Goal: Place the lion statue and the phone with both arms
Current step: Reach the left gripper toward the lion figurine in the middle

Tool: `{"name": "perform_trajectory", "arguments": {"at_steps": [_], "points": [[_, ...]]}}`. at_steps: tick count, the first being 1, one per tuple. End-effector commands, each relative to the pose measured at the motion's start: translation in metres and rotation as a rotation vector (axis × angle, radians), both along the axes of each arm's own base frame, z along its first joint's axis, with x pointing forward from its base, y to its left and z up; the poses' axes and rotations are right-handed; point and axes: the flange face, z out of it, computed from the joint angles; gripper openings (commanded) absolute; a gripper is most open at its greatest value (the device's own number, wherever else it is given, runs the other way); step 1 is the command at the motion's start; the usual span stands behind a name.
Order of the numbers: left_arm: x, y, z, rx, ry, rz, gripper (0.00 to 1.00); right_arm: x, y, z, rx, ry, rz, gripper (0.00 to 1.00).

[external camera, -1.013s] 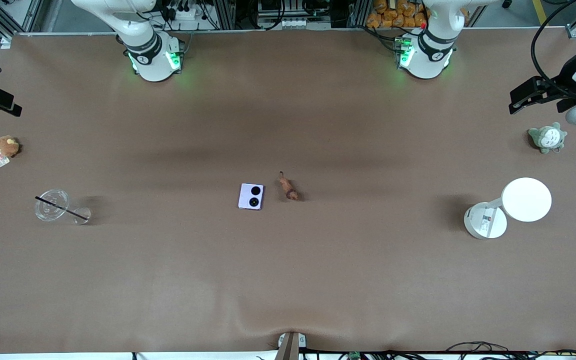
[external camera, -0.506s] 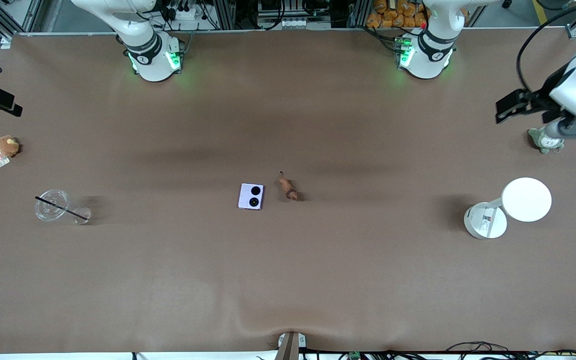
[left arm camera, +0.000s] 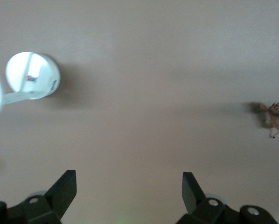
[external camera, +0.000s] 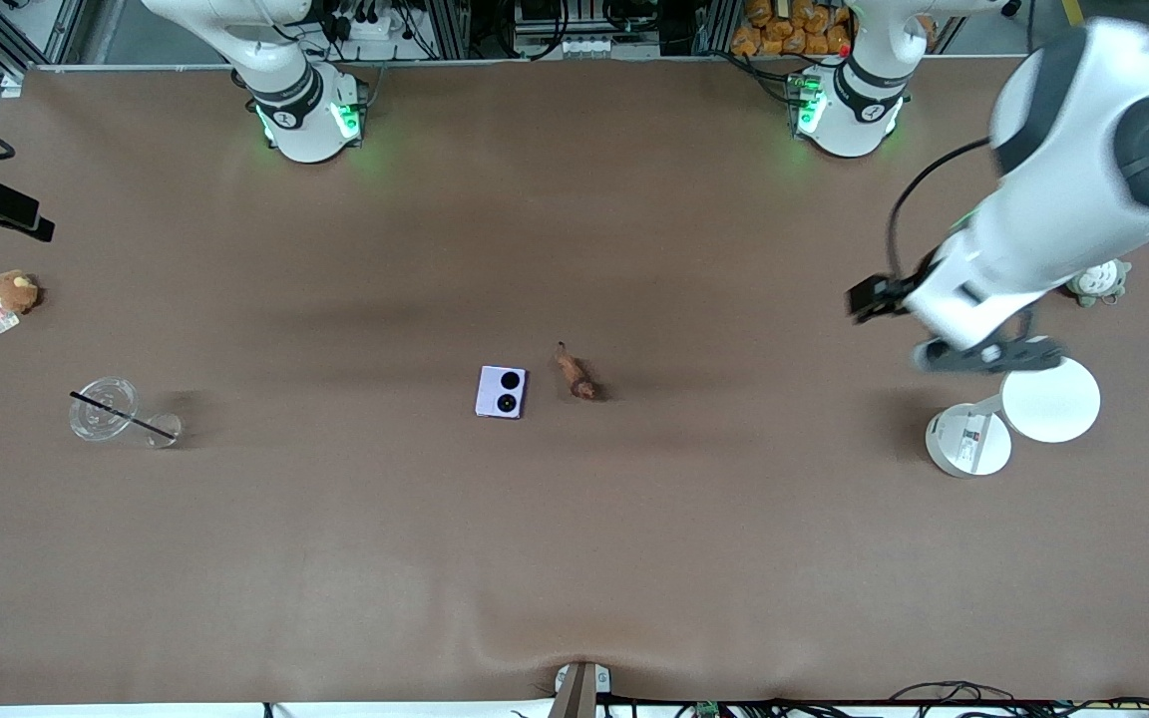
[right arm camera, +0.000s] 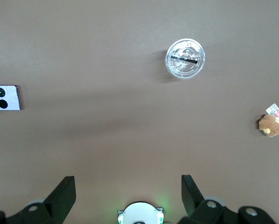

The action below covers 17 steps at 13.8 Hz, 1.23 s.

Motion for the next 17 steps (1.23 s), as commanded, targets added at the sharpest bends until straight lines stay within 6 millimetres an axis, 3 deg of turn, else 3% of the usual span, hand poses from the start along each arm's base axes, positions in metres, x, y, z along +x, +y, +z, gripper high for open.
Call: {"name": "perform_trajectory", "arguments": {"at_steps": [1,4,9,12,17], "points": [[0.009,-0.046,-0.053,-0.003,0.047,-0.047,1.00,0.002,0.006,0.003,0.002,-0.011,0.004,1.00],[0.011,-0.096,-0.100,-0.004,0.044,0.074,1.00,0.009,0.003,-0.011,0.006,0.017,-0.003,1.00],[0.010,-0.210,-0.138,-0.031,0.009,0.363,1.00,0.009,-0.008,-0.011,0.010,0.015,-0.023,1.00],[-0.005,-0.249,-0.152,-0.062,-0.015,0.427,1.00,0.016,-0.001,-0.022,0.025,0.030,-0.013,1.00],[-0.036,-0.308,-0.211,-0.058,-0.040,0.482,1.00,0.039,0.010,-0.065,0.126,0.094,-0.009,1.00]]}}
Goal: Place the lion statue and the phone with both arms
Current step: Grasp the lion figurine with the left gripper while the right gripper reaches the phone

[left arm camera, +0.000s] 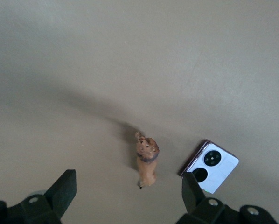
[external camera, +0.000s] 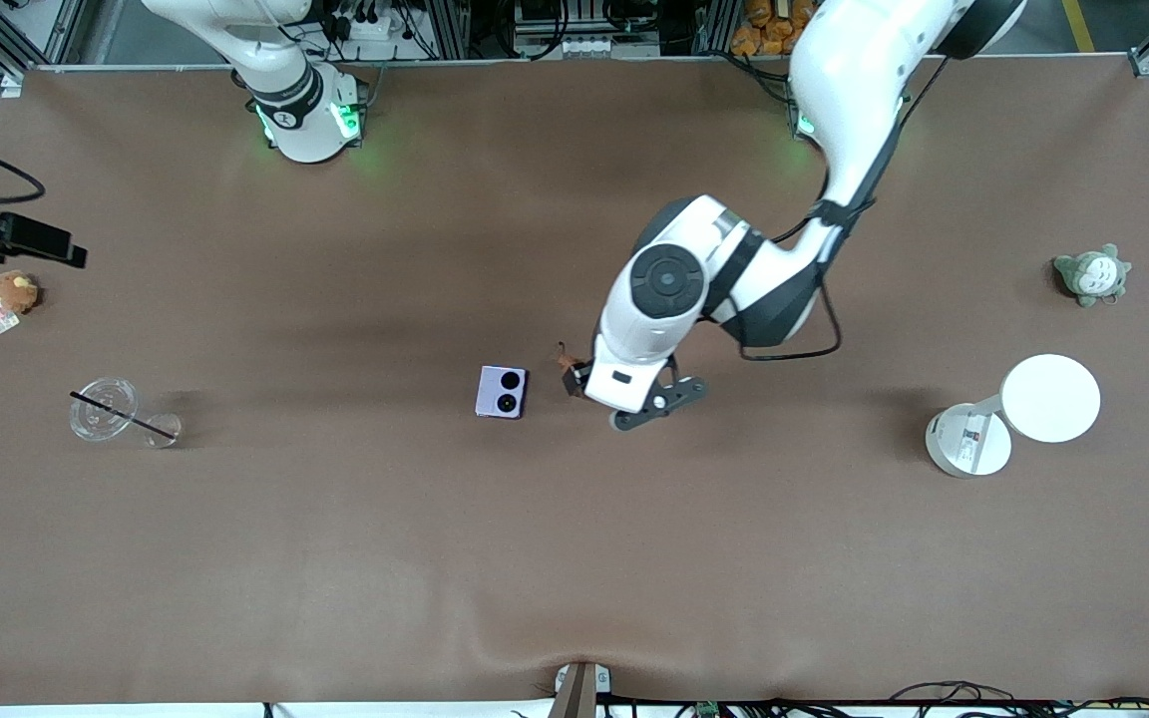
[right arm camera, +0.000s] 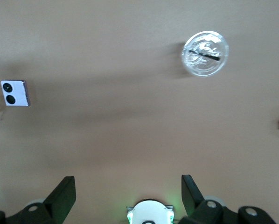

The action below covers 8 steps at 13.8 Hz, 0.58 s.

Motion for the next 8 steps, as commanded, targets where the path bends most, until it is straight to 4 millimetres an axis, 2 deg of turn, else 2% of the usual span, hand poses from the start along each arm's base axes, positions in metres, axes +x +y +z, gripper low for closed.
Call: {"name": "perform_trajectory", "arguments": {"at_steps": [1,2,3,4,5,6,8], "points": [[-0.011,-0.023,-0.023,0.060,-0.036,0.029,1.00,0.021,0.008,-0.038,0.083,0.051,-0.010,1.00],[-0.018,-0.032,-0.040,0.091,-0.044,0.026,1.00,0.035,0.016,-0.070,0.119,0.095,-0.004,1.00],[-0.022,-0.041,-0.049,0.100,-0.068,0.035,1.00,0.051,0.031,-0.107,0.137,0.126,0.015,1.00],[-0.026,-0.048,-0.060,0.102,-0.082,0.047,1.00,0.061,0.053,-0.125,0.129,0.128,0.038,1.00],[-0.029,-0.053,-0.068,0.096,-0.088,0.046,1.00,0.065,0.073,-0.131,0.117,0.116,0.068,1.00],[-0.029,-0.056,-0.070,0.091,-0.092,0.047,1.00,0.065,0.081,-0.132,0.109,0.106,0.079,1.00],[-0.043,-0.068,-0.073,0.095,-0.090,0.030,1.00,0.072,0.086,-0.154,0.111,0.125,0.082,1.00]]}}
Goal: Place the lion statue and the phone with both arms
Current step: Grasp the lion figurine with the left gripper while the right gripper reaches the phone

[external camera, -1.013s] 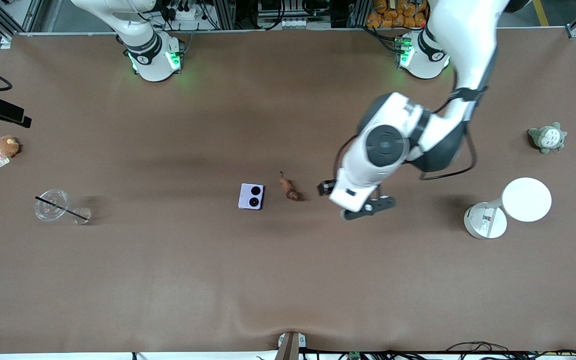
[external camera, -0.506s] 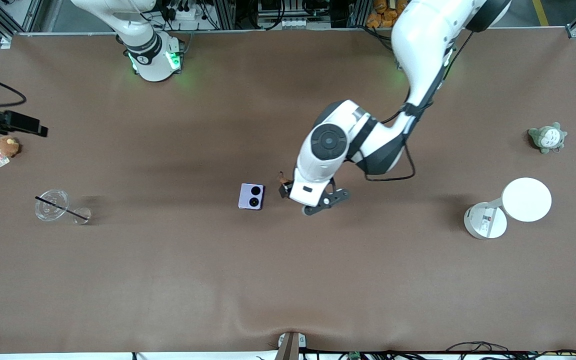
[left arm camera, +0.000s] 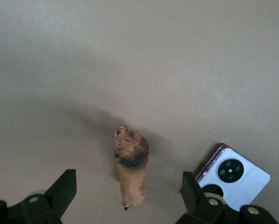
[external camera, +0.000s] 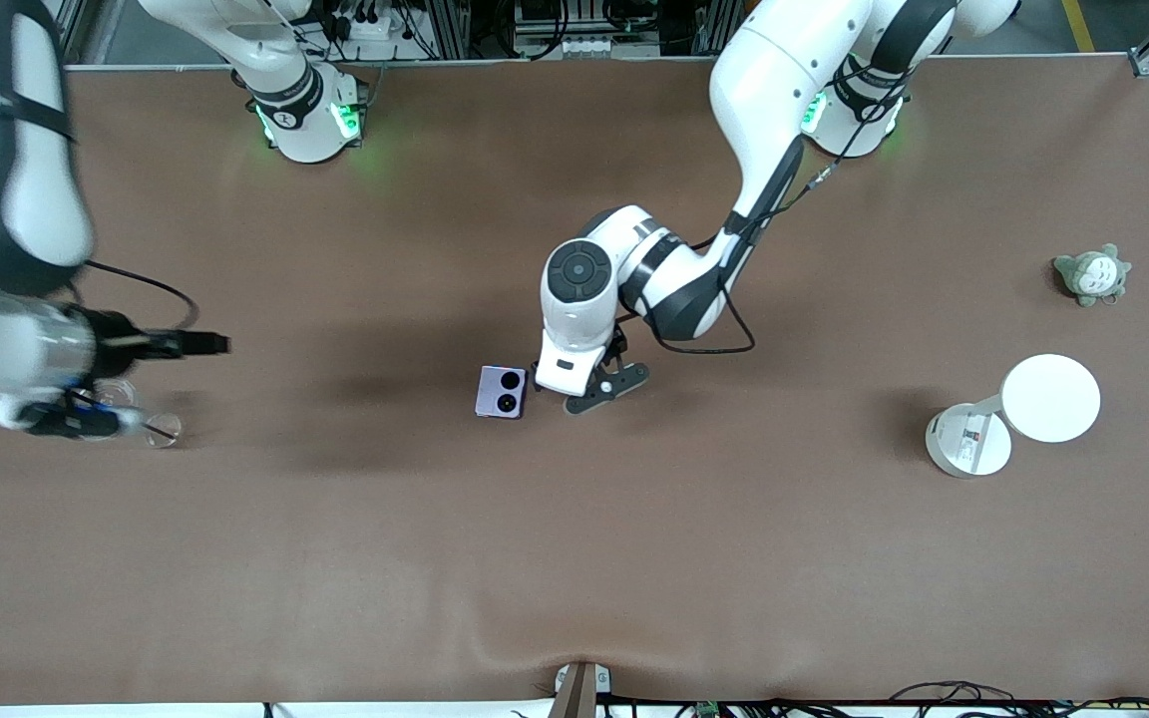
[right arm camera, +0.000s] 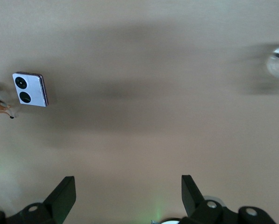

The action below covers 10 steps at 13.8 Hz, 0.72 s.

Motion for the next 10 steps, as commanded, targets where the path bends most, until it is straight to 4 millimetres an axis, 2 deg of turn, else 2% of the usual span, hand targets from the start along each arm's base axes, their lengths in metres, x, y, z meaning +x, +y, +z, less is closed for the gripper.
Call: {"name": "perform_trajectory", "arguments": {"at_steps": [1,4,5,8,9,10], "points": [[-0.010,-0.017,-0.001,0.012,-0.025,-0.002,1.00,0.007,0.007,-0.004,0.006,-0.013,-0.002,1.00],[-0.012,-0.013,-0.030,0.047,-0.006,-0.002,1.00,0.010,0.034,-0.028,0.007,0.009,0.033,1.00],[-0.014,-0.014,-0.035,0.052,-0.005,-0.006,1.00,0.014,0.043,-0.042,0.005,0.017,0.043,1.00],[-0.014,-0.013,-0.040,0.056,0.002,0.001,1.00,0.022,0.076,-0.069,-0.026,-0.010,0.017,1.00],[-0.013,-0.012,-0.041,0.057,0.004,0.002,0.93,0.023,0.090,-0.079,-0.042,-0.015,-0.002,1.00],[-0.014,-0.012,-0.044,0.058,0.007,0.003,0.67,0.026,0.095,-0.088,-0.046,-0.016,-0.011,1.00]]}}
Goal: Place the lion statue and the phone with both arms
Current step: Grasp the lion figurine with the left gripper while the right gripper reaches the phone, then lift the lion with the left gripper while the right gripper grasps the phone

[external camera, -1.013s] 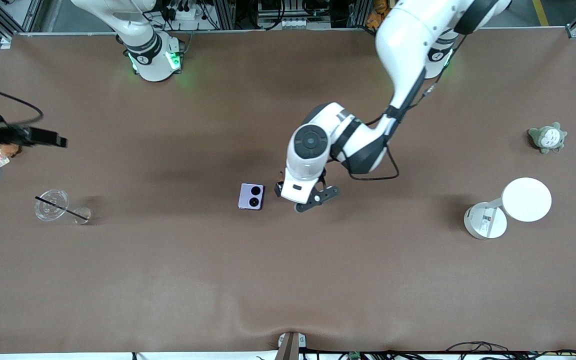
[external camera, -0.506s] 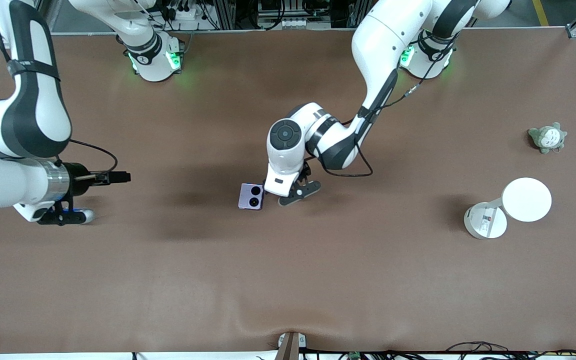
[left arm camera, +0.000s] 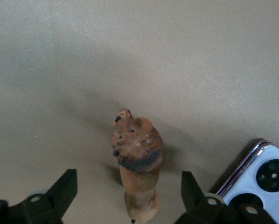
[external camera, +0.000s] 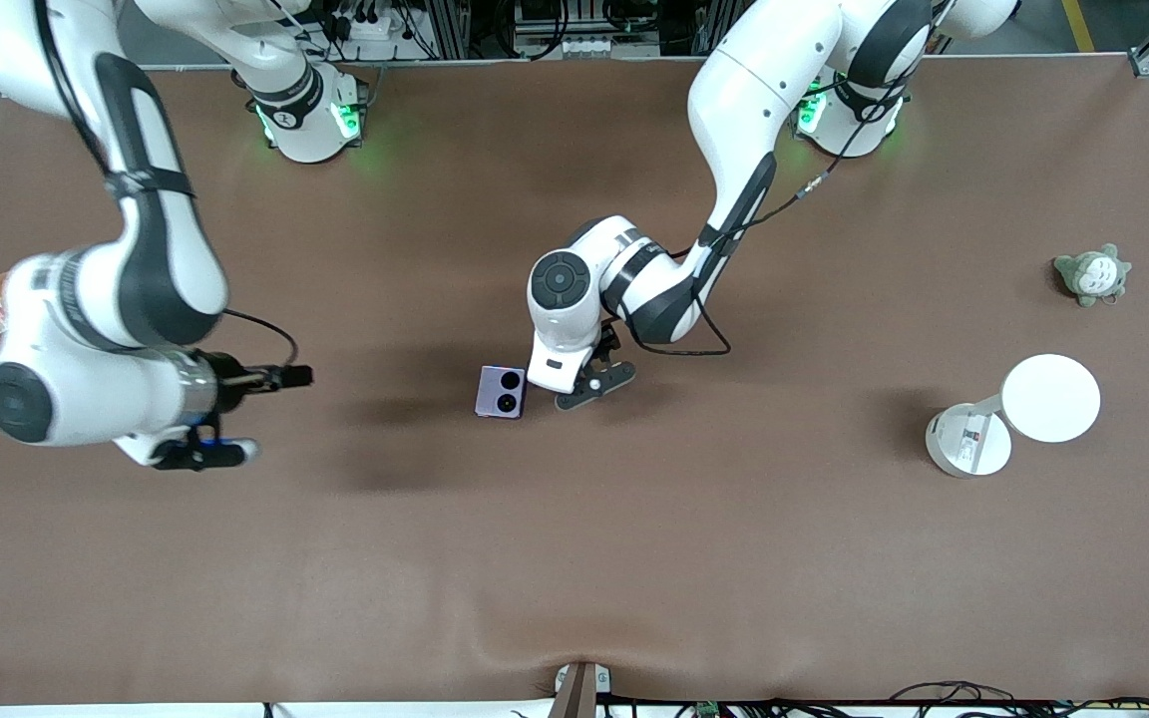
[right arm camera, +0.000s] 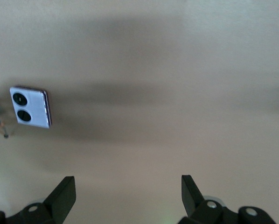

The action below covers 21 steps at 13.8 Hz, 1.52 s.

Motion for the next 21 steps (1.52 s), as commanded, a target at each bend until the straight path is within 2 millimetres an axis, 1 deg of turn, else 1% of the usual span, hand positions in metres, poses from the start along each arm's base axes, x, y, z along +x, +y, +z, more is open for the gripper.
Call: {"name": "perform_trajectory", "arguments": {"at_steps": [1,2,3,4,5,6,7,8,9,10,11,12,13,14,16,17,18,19,20,21], "points": [[0.005,-0.003,0.002,0.008,-0.025,0.013,0.39,0.008,0.015,-0.025,-0.012,0.003,-0.039,1.00],[0.006,-0.002,0.002,0.008,-0.025,-0.003,0.00,0.012,0.016,-0.037,-0.013,-0.009,-0.044,1.00],[0.009,0.000,0.003,0.008,-0.029,-0.017,0.00,0.014,0.020,-0.040,-0.011,-0.021,-0.037,1.00],[0.014,0.005,0.008,0.012,-0.039,-0.028,0.00,0.009,0.041,-0.050,-0.014,-0.012,0.010,1.00],[0.020,0.010,0.014,0.015,-0.046,-0.039,0.00,-0.002,0.081,-0.066,-0.032,0.003,0.062,1.00],[0.029,0.018,0.021,0.020,-0.058,-0.046,0.00,-0.003,0.106,-0.068,-0.030,-0.040,0.078,1.00],[0.039,0.028,0.027,0.027,-0.072,-0.048,0.00,0.003,0.118,-0.067,-0.022,-0.108,0.044,1.00],[0.054,0.041,0.043,0.020,-0.091,-0.029,0.00,0.005,0.124,-0.073,-0.025,-0.132,0.000,1.00],[0.069,0.056,0.059,0.010,-0.109,-0.001,0.00,0.000,0.141,-0.083,-0.036,-0.132,-0.019,1.00],[0.085,0.074,0.073,0.001,-0.122,0.031,0.00,-0.008,0.165,-0.091,-0.053,-0.137,-0.041,1.00],[0.104,0.097,0.088,-0.004,-0.142,0.070,0.00,-0.011,0.181,-0.095,-0.066,-0.153,-0.104,1.00],[0.124,0.125,0.098,-0.009,-0.153,0.108,0.00,-0.014,0.194,-0.103,-0.078,-0.166,-0.160,1.00],[0.142,0.156,0.109,-0.008,-0.156,0.107,0.00,-0.020,0.212,-0.113,-0.081,-0.178,-0.165,1.00],[0.153,0.182,0.109,0.012,-0.131,0.060,0.00,-0.028,0.228,-0.125,-0.084,-0.185,-0.148,1.00],[0.176,0.236,0.113,0.031,-0.100,-0.026,0.00,-0.048,0.245,-0.147,-0.102,-0.164,-0.109,1.00],[0.183,0.254,0.112,0.038,-0.090,-0.044,0.00,-0.055,0.247,-0.155,-0.108,-0.157,-0.104,1.00],[0.187,0.265,0.111,0.042,-0.087,-0.055,0.00,-0.056,0.246,-0.160,-0.108,-0.163,-0.109,1.00],[0.190,0.277,0.105,0.048,-0.076,-0.061,0.00,-0.057,0.244,-0.164,-0.110,-0.165,-0.119,1.00],[0.192,0.289,0.097,0.052,-0.059,-0.069,0.00,-0.062,0.247,-0.170,-0.116,-0.162,-0.127,1.00],[0.196,0.300,0.096,0.053,-0.057,-0.071,0.00,-0.067,0.255,-0.173,-0.123,-0.162,-0.146,1.00]]}}
